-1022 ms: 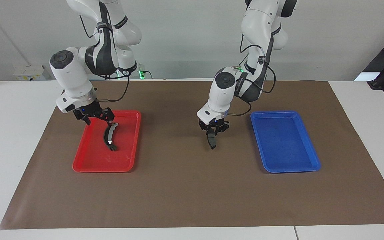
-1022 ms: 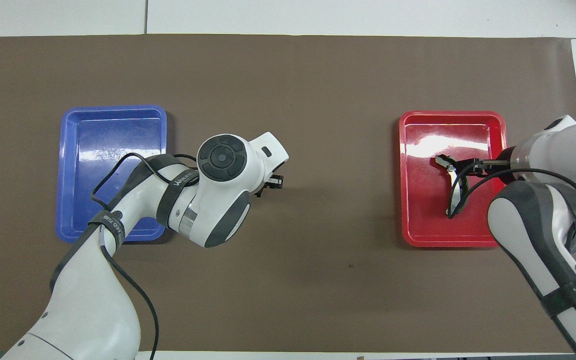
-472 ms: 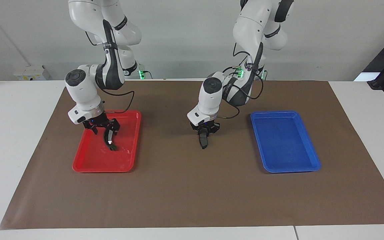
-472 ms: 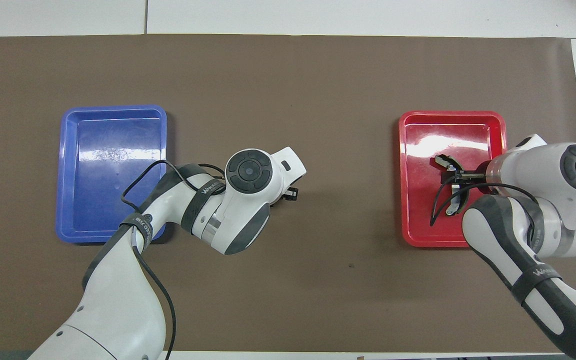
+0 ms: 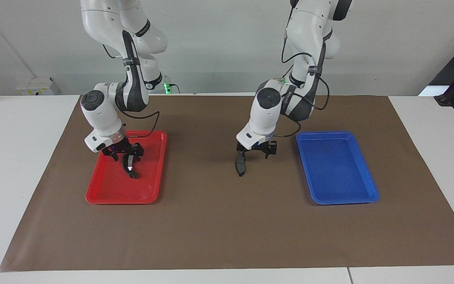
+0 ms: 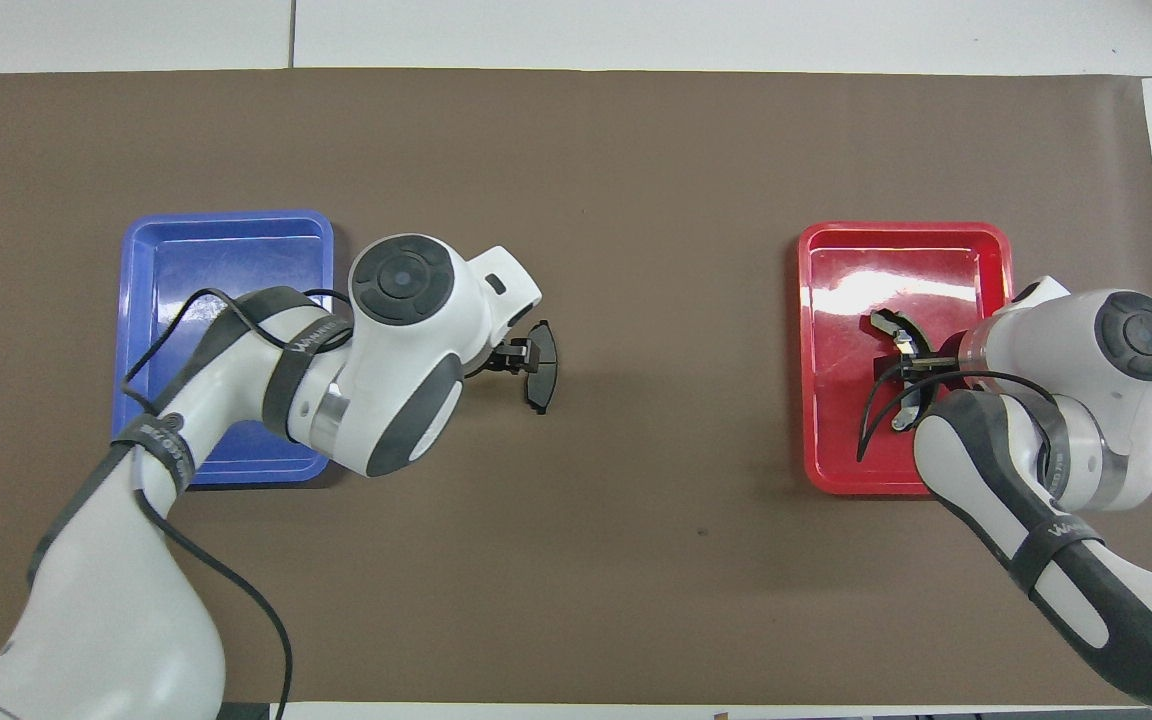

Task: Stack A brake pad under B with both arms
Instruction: 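Set the small pad mid-table while the right gripper grasps the curved pad, then withdraw the left gripper to rest while the right gripper lifts the curved pad, then carry the curved pad with the right gripper toward the small pad, then lower the curved pad onto the small pad and open the right gripper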

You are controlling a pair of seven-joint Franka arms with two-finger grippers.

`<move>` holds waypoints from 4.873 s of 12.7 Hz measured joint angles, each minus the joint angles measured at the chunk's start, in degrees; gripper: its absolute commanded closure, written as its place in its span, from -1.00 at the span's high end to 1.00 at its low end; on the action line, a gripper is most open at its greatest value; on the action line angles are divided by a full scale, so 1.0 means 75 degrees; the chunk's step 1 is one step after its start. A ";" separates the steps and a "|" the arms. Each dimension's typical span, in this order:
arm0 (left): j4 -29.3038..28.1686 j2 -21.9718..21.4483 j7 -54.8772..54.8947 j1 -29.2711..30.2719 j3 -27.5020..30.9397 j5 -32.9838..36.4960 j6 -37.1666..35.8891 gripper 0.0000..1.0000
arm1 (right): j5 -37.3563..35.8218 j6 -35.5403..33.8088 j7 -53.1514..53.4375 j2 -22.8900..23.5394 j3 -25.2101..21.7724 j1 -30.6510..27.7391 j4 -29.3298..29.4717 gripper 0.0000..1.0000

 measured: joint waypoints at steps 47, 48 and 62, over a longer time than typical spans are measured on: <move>0.1688 -0.2010 0.3124 0.3957 0.0170 0.0260 -0.3969 0.99 | 0.0066 -0.2563 0.5352 0.3139 0.0121 0.5007 0.5251 -1.00; 0.1688 -0.2010 0.3124 0.3957 0.0170 0.0260 -0.3969 0.99 | 0.0072 -0.2539 0.5389 0.3139 0.0124 0.5033 0.5197 -1.00; 0.1688 -0.2010 0.3124 0.3957 0.0169 0.0260 -0.3969 0.99 | 0.0079 -0.1917 0.5684 0.3119 0.0145 0.5219 0.4872 -1.00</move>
